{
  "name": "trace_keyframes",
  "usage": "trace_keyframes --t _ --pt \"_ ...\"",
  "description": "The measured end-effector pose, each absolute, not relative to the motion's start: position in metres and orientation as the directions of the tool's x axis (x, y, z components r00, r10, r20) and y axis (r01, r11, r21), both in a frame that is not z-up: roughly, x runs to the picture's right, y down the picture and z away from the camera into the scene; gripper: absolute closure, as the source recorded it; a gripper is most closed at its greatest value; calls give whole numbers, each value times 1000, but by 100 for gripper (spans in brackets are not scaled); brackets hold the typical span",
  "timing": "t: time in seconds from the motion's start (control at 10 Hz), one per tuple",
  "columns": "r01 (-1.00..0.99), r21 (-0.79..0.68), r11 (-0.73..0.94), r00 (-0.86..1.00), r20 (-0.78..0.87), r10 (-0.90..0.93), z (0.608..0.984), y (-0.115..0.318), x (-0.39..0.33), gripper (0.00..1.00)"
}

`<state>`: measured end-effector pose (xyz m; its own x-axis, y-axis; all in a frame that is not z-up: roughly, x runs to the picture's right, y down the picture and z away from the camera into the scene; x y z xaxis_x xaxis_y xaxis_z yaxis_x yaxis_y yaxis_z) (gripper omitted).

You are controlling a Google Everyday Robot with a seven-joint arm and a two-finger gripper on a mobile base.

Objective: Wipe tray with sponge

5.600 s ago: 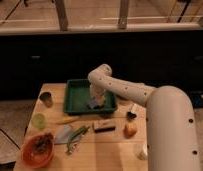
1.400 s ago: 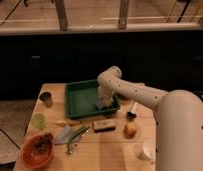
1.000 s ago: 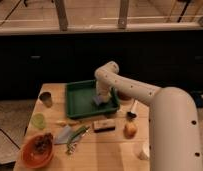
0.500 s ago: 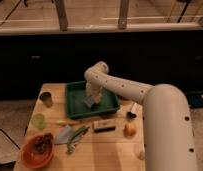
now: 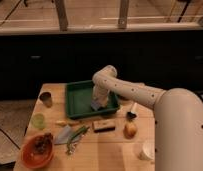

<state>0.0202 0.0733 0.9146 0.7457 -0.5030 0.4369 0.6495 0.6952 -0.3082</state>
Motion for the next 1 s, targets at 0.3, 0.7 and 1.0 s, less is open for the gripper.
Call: trace_keyframes --t 0.3,0.7,1.0 --pt "609 -328 722 780 411 -472 929 55 31 81" --pt "629 -295 719 759 435 -485 927 45 16 81" --pt "676 -232 699 704 484 -520 920 39 -18 81"
